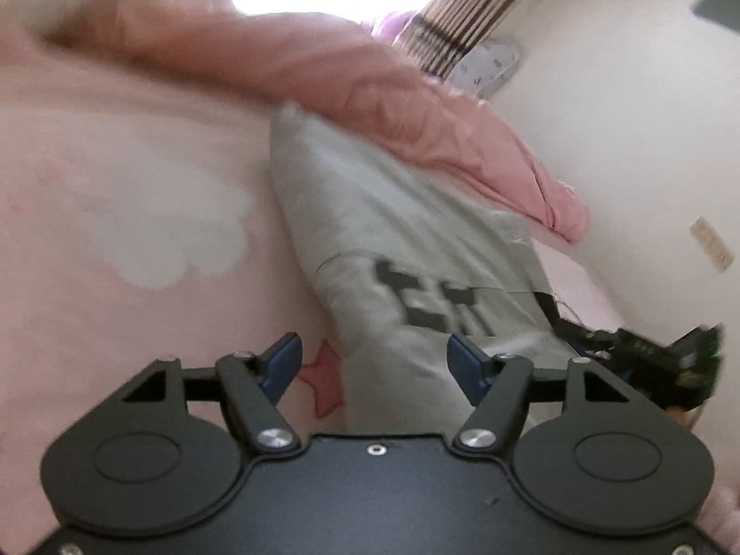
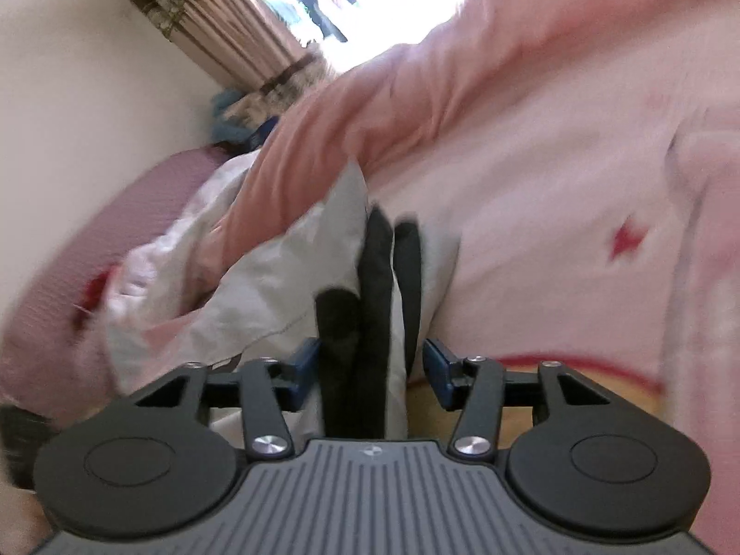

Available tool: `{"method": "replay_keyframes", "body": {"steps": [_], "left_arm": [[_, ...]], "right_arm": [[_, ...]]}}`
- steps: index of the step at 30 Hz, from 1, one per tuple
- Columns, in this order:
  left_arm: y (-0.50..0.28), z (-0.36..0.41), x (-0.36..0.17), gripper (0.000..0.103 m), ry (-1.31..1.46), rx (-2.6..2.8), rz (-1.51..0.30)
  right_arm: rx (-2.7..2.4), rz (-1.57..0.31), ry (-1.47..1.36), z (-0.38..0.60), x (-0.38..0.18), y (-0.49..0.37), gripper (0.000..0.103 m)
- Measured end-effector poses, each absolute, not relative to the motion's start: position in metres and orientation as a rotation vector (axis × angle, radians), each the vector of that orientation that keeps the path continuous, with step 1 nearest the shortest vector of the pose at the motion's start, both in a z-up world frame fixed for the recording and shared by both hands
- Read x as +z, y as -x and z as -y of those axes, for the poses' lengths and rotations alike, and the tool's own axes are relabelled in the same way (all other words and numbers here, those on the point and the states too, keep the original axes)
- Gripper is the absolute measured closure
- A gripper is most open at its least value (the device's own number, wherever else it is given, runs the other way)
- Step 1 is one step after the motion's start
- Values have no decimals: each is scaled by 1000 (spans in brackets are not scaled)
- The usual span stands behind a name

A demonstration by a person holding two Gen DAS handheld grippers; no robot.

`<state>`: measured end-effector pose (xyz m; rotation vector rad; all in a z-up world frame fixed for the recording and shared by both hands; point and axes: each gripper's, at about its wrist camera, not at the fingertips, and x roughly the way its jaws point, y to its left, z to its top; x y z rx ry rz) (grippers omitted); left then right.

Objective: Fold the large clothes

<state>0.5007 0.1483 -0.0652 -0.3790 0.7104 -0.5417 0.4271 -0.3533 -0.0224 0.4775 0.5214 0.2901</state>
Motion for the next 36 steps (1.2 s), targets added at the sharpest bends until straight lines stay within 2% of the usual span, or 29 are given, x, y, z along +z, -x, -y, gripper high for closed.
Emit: {"method": "replay_keyframes", "body": {"steps": [3, 5, 8, 13, 16, 24, 26, 27, 30, 36], "left_arm": [[-461, -135, -39, 34, 334, -554, -642], [-441, -122, -34, 34, 337, -575, -631], [-425, -101, -46, 34, 316, -592, -649], [-415, -88, -83, 37, 350, -576, -748], [-409, -93, -104, 38, 378, -560, -743], [-395, -92, -104, 39, 341, -545, -680], [-382, -97, -97, 40, 335, -528, -681], [-374, -99, -91, 40, 324, -515, -662], [-352, -101, -84, 40, 274, -493, -641], [-352, -97, -109, 40, 244, -487, -654]], "right_arm": [[348, -443, -389, 334, 4, -383, 48], [365, -444, -327, 314, 11, -361, 66], [359, -494, -263, 293, 1, -345, 83], [250, -551, -181, 286, -33, -342, 90], [203, -585, -203, 296, -53, -346, 103], [181, -590, -225, 295, -50, -342, 103], [178, -563, -210, 293, -42, -328, 90], [199, -538, -191, 291, -37, -319, 89], [225, -525, -168, 284, -32, -303, 89], [195, -592, -178, 281, -60, -313, 92]]}}
